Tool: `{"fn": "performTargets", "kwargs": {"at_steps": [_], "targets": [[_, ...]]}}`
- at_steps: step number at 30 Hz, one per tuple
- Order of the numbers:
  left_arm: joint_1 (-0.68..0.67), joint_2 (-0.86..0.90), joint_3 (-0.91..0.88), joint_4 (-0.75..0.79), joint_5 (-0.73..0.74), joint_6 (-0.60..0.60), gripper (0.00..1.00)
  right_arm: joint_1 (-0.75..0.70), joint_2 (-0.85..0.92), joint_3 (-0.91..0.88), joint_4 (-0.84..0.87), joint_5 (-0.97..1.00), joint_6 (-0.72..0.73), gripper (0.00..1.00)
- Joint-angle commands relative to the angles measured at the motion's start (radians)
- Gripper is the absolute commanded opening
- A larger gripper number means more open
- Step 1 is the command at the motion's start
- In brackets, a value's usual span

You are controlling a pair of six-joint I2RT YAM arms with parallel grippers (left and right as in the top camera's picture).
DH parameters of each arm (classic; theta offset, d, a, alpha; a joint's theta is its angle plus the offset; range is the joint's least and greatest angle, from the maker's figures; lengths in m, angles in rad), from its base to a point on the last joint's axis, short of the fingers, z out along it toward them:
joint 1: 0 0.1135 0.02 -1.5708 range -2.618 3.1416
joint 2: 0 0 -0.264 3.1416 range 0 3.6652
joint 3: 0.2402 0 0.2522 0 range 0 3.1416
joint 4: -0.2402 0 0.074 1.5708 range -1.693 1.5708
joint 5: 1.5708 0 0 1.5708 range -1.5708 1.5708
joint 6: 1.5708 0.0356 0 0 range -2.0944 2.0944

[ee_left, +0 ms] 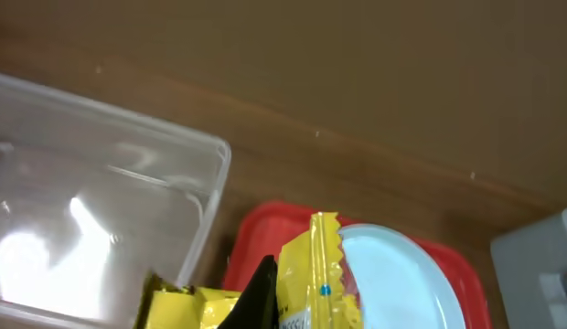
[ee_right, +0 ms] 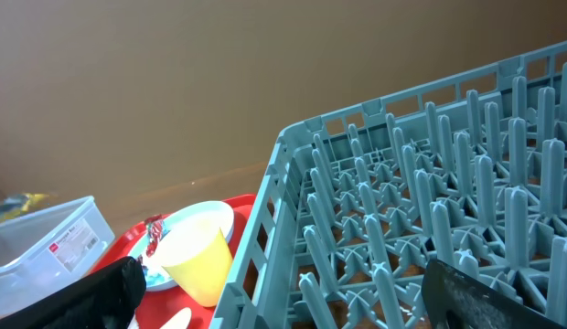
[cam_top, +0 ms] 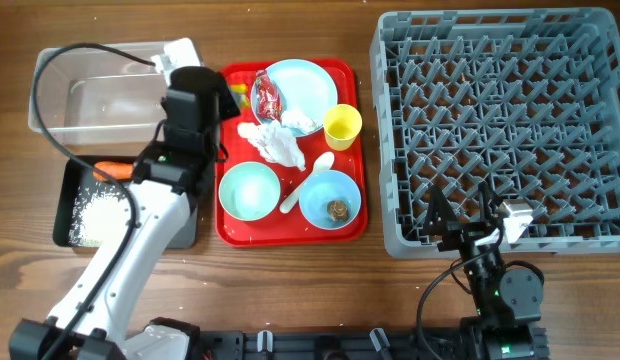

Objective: Sort waste into correct bins and load items into the dishwasher rack
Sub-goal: 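Carry the wrapper left over the clear plastic bin and release it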

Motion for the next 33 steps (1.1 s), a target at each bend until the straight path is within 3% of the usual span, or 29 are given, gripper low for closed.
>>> {"fn": "performTargets", "kwargs": {"at_steps": [1,7,14,20,25,26,27,28,30,33], "targets": [[0.088,0.008,0.019,0.038,-0.028,0.056,0.04,0.003,-0.007,-0.001,0.003,0.013,-0.007,1.00],[0.244,0.090,0.019,0.133,-0.014,0.056,0.04,0.003,-0.007,-0.001,0.003,0.013,-0.007,1.00],[0.399,0.268,0.019,0.289,0.120,0.057,0.04,0.003,-0.007,-0.001,0.003,0.013,-0.007,1.00],[0.463,0.406,0.019,0.353,0.119,0.056,0.05,0.003,-0.007,-0.001,0.003,0.013,-0.007,1.00],[0.467,0.428,0.019,0.342,0.119,0.056,0.15,0.003,-0.007,-0.001,0.003,0.013,-0.008,1.00],[0.467,0.427,0.019,0.343,0.119,0.056,0.18,0.003,-0.007,-0.001,0.003,0.013,-0.008,1.00],[0.467,0.427,0.019,0.344,0.119,0.056,0.28,0.003,-0.007,-0.001,0.003,0.013,-0.007,1.00],[0.467,0.427,0.019,0.342,0.119,0.056,0.50,0.003,-0.007,-0.001,0.003,0.013,-0.007,1.00],[0.467,0.427,0.019,0.330,0.120,0.056,0.70,0.003,-0.007,-0.001,0.003,0.013,-0.007,0.99],[0.465,0.427,0.019,0.317,0.166,0.058,0.72,0.003,-0.007,-0.001,0.003,0.013,-0.007,1.00]]}}
